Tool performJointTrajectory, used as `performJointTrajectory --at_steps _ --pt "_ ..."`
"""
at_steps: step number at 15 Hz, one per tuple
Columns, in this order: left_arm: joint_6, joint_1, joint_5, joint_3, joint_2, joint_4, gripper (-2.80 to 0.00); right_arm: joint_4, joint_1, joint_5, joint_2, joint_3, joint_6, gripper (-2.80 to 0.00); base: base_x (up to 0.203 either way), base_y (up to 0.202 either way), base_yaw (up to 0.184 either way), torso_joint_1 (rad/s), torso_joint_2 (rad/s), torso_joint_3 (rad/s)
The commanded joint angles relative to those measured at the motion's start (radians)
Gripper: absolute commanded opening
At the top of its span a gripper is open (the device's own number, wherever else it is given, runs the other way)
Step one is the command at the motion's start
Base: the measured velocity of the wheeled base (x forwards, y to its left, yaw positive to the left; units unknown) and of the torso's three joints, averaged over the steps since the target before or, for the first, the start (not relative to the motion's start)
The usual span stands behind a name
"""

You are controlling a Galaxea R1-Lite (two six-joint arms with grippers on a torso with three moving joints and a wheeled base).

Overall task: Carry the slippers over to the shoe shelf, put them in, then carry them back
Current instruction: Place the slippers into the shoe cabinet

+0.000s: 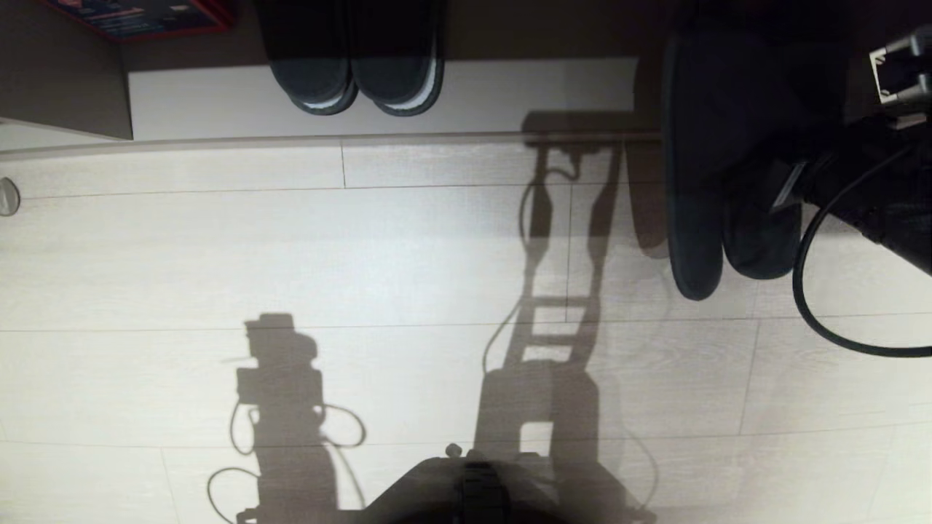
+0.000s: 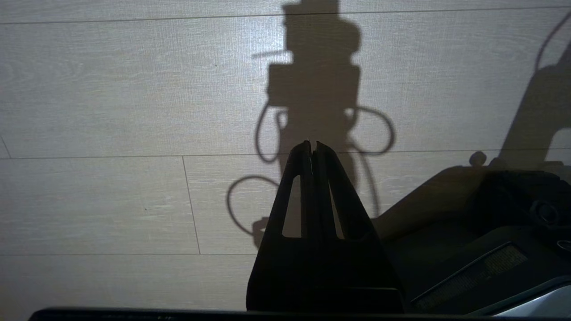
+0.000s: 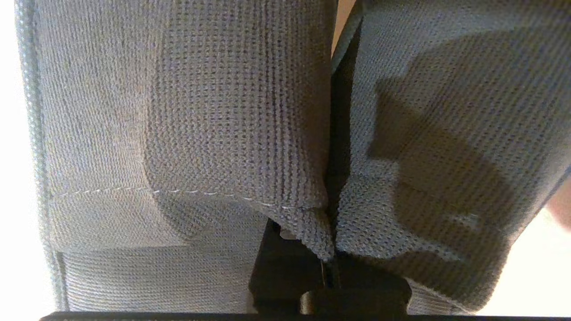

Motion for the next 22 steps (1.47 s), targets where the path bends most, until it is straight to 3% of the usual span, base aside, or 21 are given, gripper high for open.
performJointTrajectory --at_steps 1,5,10,22 --pt "0.000 0.000 0.000 0.000 0.000 0.000 -2.80 0.055 -0.004 0.019 0.044 -0.116 -0.001 -2.80 0.000 0.000 0.000 0.000 0.00 0.000" --pt "0.000 0.000 0.000 0.000 0.000 0.000 -2.80 0.207 -0.027 0.069 0.120 -0.383 -0.004 -2.80 0.000 0.000 0.000 0.000 0.00 0.000" --pt "0.000 0.000 0.000 0.001 0.000 0.000 -2.80 0.233 -0.053 0.141 0.197 -0.514 -0.020 -2.80 0.000 0.000 0.000 0.000 0.00 0.000" --pt "0.000 0.002 0.000 0.000 -0.002 0.000 -2.80 0.250 -0.079 0.119 0.303 -0.725 -0.035 -2.80 0.000 0.000 0.000 0.000 0.00 0.000"
